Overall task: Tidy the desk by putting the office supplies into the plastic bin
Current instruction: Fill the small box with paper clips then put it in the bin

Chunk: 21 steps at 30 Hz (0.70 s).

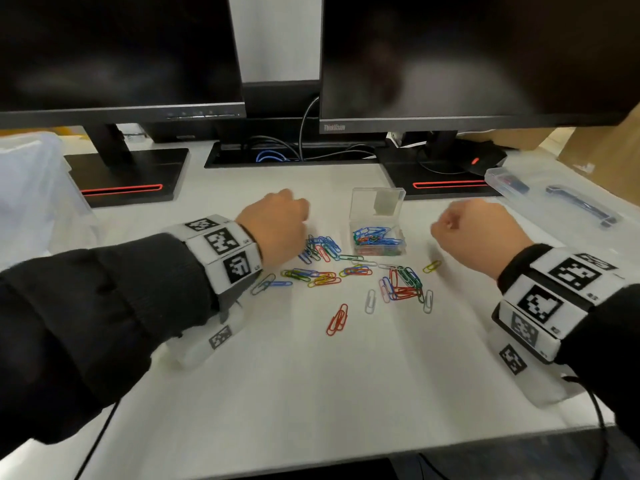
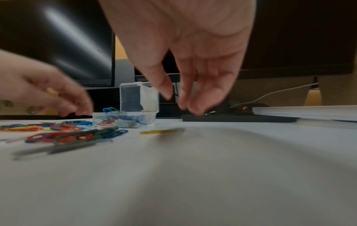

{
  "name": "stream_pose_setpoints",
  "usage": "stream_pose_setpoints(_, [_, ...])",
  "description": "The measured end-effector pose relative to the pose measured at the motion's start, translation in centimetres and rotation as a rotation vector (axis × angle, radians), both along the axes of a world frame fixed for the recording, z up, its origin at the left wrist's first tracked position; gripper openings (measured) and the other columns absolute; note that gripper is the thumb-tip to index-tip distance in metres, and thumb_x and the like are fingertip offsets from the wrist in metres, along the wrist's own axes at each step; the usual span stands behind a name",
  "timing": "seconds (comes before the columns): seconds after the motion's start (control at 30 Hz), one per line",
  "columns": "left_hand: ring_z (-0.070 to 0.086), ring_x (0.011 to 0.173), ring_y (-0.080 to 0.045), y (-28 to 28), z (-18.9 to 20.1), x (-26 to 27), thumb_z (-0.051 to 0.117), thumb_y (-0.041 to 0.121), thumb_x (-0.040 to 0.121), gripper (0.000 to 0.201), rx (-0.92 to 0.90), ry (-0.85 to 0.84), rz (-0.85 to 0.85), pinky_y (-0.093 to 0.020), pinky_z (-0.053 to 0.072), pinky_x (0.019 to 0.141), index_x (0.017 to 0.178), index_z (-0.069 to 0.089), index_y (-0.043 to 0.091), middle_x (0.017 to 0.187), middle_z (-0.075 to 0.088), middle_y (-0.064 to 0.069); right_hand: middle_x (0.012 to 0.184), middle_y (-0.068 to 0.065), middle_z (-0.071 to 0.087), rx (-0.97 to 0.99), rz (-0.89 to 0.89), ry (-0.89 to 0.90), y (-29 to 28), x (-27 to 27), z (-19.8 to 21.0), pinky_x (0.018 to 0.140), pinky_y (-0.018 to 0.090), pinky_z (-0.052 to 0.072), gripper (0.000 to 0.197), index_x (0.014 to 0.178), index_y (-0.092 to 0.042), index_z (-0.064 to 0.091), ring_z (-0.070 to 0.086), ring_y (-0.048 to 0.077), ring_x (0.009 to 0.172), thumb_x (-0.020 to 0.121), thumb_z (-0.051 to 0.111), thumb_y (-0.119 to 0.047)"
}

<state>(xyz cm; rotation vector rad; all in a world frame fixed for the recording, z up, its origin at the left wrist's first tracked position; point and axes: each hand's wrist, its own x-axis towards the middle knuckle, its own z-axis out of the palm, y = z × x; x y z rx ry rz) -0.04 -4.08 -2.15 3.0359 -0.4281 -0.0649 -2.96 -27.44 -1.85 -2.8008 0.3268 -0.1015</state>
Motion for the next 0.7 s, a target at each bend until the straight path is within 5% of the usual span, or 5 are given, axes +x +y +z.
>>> stream_pose_setpoints(0.1, [0.045,0.120,-0.028,1.4,-0.3,-0.2,0.035,0.030,0.099,0.038,0.008,0.184,-0.068,-0.040,0.038,0.103,0.134,0.048,0.025,0.131,0.045,-0.010,0.084,0.010,0.065,0.037,0.022,0.250,-0.4,-0.9,-0.1,0.073,0.033,0.053,0.030,0.098,-0.007,0.061,0.064,0.025,0.076,0.090,0.053,-0.034])
stream_pose_setpoints(0.3, [0.045,0.122,-0.019,-0.6,-0.1,-2.4,0.042,0.032,0.097,0.035,-0.153,0.224,-0.235,-0.026,0.033,0.104,0.129,0.053,0.025,0.131,0.048,-0.003,0.066,0.000,0.064,0.368,0.345,0.289,4.0,-2.0,-0.4,0.048,0.012,0.047,0.019,0.077,-0.014,0.062,0.060,0.004,0.045,0.088,0.060,-0.029])
stream_pose_setpoints(0.4, [0.039,0.127,-0.021,0.5,0.4,-3.4,0.050,0.057,0.084,0.060,-0.181,0.094,-0.063,-0.037,0.037,0.106,0.134,0.046,0.023,0.137,0.042,-0.004,0.078,0.001,0.065,0.332,0.372,0.116,5.2,-1.5,-0.6,0.053,0.012,0.045,0.013,0.083,-0.014,0.064,0.058,0.008,0.060,0.088,0.059,-0.025])
stream_pose_setpoints(0.53, [0.038,0.124,-0.025,2.2,1.3,-4.9,0.049,0.085,0.037,0.128,0.002,0.353,0.150,-0.040,0.039,0.103,0.143,0.025,0.017,0.136,0.033,-0.009,0.113,0.008,0.054,0.168,0.184,-0.269,4.1,-0.1,0.3,0.073,0.017,0.037,0.012,0.098,-0.013,0.061,0.052,0.018,0.092,0.086,0.058,-0.013])
stream_pose_setpoints(0.7, [0.028,0.124,-0.022,0.1,-0.1,-5.5,0.068,0.079,0.039,0.125,0.037,0.387,0.000,-0.040,0.036,0.106,0.140,0.026,0.018,0.130,0.028,-0.005,0.132,0.010,0.041,0.101,0.165,-0.172,3.6,1.1,0.5,0.084,0.025,0.031,0.027,0.108,-0.015,0.054,0.039,0.027,0.121,0.083,0.062,-0.010])
